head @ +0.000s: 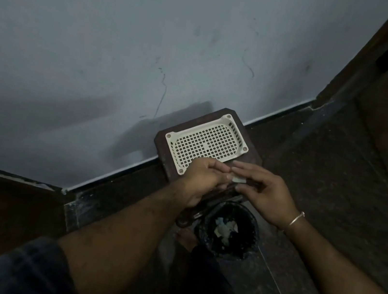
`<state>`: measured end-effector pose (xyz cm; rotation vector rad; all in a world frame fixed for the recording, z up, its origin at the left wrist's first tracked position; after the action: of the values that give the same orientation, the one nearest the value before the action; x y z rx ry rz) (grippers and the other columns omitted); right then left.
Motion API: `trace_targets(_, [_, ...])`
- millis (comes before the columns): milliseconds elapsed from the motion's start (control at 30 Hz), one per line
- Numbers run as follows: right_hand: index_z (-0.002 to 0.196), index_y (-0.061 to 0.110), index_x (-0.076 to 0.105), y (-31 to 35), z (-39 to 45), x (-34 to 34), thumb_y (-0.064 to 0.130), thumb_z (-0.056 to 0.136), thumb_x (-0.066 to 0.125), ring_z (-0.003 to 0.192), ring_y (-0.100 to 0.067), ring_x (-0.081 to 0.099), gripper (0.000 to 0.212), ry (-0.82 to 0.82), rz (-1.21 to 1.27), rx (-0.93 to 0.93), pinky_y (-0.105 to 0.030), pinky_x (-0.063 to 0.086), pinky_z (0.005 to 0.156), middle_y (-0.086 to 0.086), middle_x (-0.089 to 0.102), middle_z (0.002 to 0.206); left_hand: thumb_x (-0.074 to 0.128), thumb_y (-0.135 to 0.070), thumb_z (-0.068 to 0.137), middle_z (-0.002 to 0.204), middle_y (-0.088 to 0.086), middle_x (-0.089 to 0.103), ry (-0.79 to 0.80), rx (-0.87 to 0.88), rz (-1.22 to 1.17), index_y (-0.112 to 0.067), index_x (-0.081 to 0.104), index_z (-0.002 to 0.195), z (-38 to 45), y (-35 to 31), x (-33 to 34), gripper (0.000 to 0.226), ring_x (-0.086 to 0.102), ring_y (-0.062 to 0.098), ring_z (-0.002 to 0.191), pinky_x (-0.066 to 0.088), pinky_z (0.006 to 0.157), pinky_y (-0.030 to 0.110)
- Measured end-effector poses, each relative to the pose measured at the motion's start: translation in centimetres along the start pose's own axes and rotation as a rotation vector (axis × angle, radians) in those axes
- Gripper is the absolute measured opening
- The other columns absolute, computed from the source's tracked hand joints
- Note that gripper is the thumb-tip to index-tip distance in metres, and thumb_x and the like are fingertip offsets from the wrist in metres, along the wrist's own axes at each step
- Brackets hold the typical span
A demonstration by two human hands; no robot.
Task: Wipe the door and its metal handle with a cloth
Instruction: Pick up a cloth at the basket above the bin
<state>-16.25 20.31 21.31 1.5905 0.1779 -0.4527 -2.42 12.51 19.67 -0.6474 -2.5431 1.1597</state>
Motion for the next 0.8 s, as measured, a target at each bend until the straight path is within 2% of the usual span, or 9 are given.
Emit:
trace_targets(100, [0.096, 0.004, 0.077, 0.1, -0.9, -0.5, -0.004, 0.078, 0.076, 0.095, -0.01, 0.069, 0.02, -0.104, -0.044, -0.031, -0.029, 0.054, 0.092, -0.005, 0.074, 0.101, 0.07, 0.006, 0.086, 0.074, 0.009, 0.065, 0.02, 0.006, 0.058, 0.0, 0.067, 0.089, -0.7, 0.4, 0.6, 0.007, 0.058, 0.008, 0.054, 0.053, 0.054, 0.015])
trace_targets(200, [0.091, 0.005, 0.078, -0.3, -1.4, -0.8, 0.002, 0.079, 0.076, 0.086, -0.011, 0.07, 0.013, -0.122, -0.059, 0.03, -0.029, 0.055, 0.085, -0.002, 0.076, 0.091, 0.074, 0.003, 0.083, 0.08, 0.014, 0.069, 0.047, 0.04, 0.164, 0.007, 0.069, 0.099, -1.5, 0.4, 0.9, 0.017, 0.062, 0.01, 0.059, 0.055, 0.06, 0.018])
trace_targets(367, [0.097, 0.005, 0.075, -0.7, -2.3, -1.4, 0.003, 0.086, 0.07, 0.085, -0.01, 0.07, 0.013, -0.073, 0.016, 0.125, -0.02, 0.054, 0.081, -0.003, 0.076, 0.092, 0.077, 0.001, 0.081, 0.099, 0.019, 0.074, 0.059, 0.123, 0.291, 0.001, 0.073, 0.103, -2.3, -0.4, 1.3, 0.023, 0.067, 0.017, 0.081, 0.058, 0.08, 0.028])
trace_targets(500, [0.098, 0.001, 0.073, -0.9, -2.8, -1.6, 0.002, 0.088, 0.067, 0.078, -0.019, 0.069, 0.012, -0.07, 0.122, 0.181, -0.019, 0.055, 0.071, -0.014, 0.075, 0.09, 0.078, -0.004, 0.081, 0.094, 0.01, 0.075, 0.053, 0.169, 0.357, -0.005, 0.075, 0.1, -2.6, -0.5, 1.9, 0.02, 0.068, 0.014, 0.08, 0.057, 0.077, 0.026])
trace_targets(600, [0.101, 0.001, 0.073, -0.7, -3.0, -1.8, 0.001, 0.086, 0.068, 0.083, -0.014, 0.069, 0.015, -0.066, 0.148, 0.178, -0.02, 0.055, 0.078, -0.012, 0.075, 0.094, 0.077, -0.004, 0.082, 0.096, 0.015, 0.075, 0.038, 0.171, 0.35, -0.005, 0.074, 0.1, -2.6, -0.3, 2.1, 0.018, 0.067, 0.016, 0.078, 0.058, 0.078, 0.031])
trace_targets(700, [0.107, -0.001, 0.07, -0.1, -3.0, -1.4, -0.005, 0.081, 0.071, 0.089, -0.01, 0.069, 0.026, -0.049, 0.185, 0.154, -0.018, 0.054, 0.084, -0.01, 0.074, 0.1, 0.074, -0.002, 0.085, 0.09, 0.018, 0.072, 0.038, 0.139, 0.246, -0.003, 0.072, 0.101, -2.6, -0.1, 1.6, 0.016, 0.065, 0.014, 0.068, 0.057, 0.066, 0.025])
trace_targets(800, [0.112, -0.003, 0.065, 0.7, -1.8, -0.6, -0.008, 0.081, 0.07, 0.088, -0.013, 0.069, 0.032, -0.055, 0.301, 0.175, -0.019, 0.056, 0.081, -0.015, 0.073, 0.101, 0.072, 0.0, 0.086, 0.084, 0.011, 0.071, 0.009, 0.141, 0.116, -0.007, 0.071, 0.094, -2.8, -0.1, 0.0, 0.011, 0.065, 0.015, 0.072, 0.059, 0.073, 0.029])
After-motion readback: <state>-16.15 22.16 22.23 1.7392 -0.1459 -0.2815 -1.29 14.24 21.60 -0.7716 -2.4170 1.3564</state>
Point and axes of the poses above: each hand's wrist, its own z-axis towards the middle knuckle, its own x-axis out of the palm, y = z × x, the point moved 4 cm from there along z, towards the middle knuckle
